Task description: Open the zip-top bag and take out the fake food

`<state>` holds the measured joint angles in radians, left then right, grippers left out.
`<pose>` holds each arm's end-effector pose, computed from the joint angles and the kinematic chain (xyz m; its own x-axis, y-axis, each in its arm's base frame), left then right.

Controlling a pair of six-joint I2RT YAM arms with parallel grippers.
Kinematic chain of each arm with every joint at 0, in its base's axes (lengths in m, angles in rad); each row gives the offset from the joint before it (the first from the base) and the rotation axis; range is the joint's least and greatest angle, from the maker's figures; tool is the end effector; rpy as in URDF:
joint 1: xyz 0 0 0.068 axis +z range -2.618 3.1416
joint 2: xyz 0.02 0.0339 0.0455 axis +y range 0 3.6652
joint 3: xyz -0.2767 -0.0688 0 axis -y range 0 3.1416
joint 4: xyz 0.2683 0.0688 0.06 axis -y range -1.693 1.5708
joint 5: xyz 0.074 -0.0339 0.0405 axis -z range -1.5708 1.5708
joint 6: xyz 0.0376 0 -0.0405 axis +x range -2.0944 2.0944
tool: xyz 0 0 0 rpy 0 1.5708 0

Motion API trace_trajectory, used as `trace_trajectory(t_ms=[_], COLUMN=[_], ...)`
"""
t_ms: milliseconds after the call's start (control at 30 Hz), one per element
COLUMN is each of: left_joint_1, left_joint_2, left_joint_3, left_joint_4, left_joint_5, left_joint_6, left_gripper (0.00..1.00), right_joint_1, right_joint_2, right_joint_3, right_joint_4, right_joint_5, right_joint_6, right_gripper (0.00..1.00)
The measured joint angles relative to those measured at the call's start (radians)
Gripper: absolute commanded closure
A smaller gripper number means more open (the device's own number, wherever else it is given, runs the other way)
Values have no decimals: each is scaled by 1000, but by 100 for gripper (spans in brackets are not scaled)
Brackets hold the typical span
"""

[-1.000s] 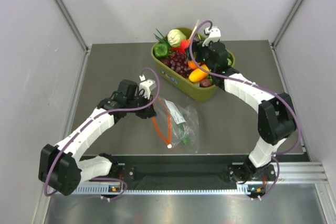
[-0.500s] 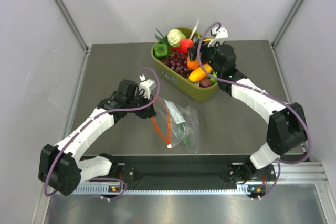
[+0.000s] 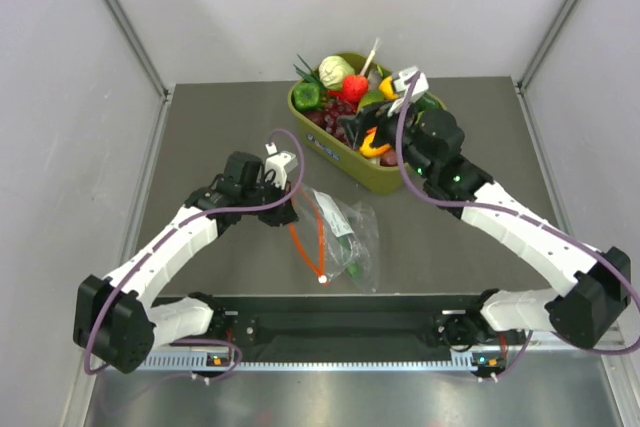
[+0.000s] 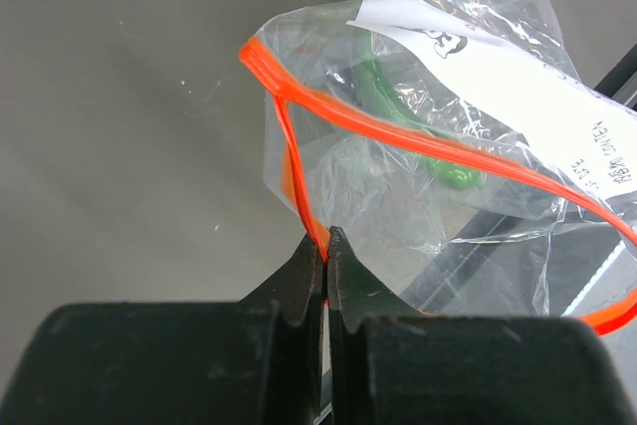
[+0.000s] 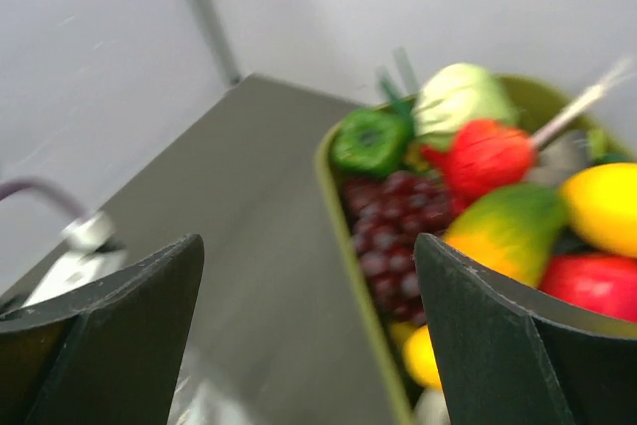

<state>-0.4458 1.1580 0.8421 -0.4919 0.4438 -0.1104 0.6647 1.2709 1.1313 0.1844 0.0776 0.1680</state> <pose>0.2252 -0.1255 0.2626 -0.7206 0.2341 -0.6527 0.5813 0.7171 -0.3846 0.2566 0.1974 0.4049 -0.0579 0.1664 -0.9844 -0.5521 0.8162 0.1705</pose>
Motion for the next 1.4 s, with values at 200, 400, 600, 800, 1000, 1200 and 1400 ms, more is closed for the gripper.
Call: trace_trajectory(t_ms=[200,400,600,800,1000,1200,1400], left_joint_1=[0,0,0,5,7,10,7], left_joint_2=[-14,-22,-28,-37,-37,-40,-64], left_joint_3=[0,0,0,0,0,0,0], left_joint_4=[0,0,0,0,0,-1,2], left_joint_5=[2,4,4,3,3,12,53], left_joint_6=[0,0,0,-6,-11,-18,-13], left_gripper=[100,100,100,100,100,100,100], right_joint_1=[190,338,455,499,483,420,367], right_joint_2=[-59,-72,-28,99,150,150,160], right_joint_3=[-43,-120,-110,-44,-24,-34,-82], right_joint_4=[-127,-187,-227,-289,-354,-366,-422], right_joint_5=[-112,-270,-386,-417,-323,-168,0], right_joint_6=[27,100,132,138,151,187,218], right_gripper=[16,18,19,20,19,19,20])
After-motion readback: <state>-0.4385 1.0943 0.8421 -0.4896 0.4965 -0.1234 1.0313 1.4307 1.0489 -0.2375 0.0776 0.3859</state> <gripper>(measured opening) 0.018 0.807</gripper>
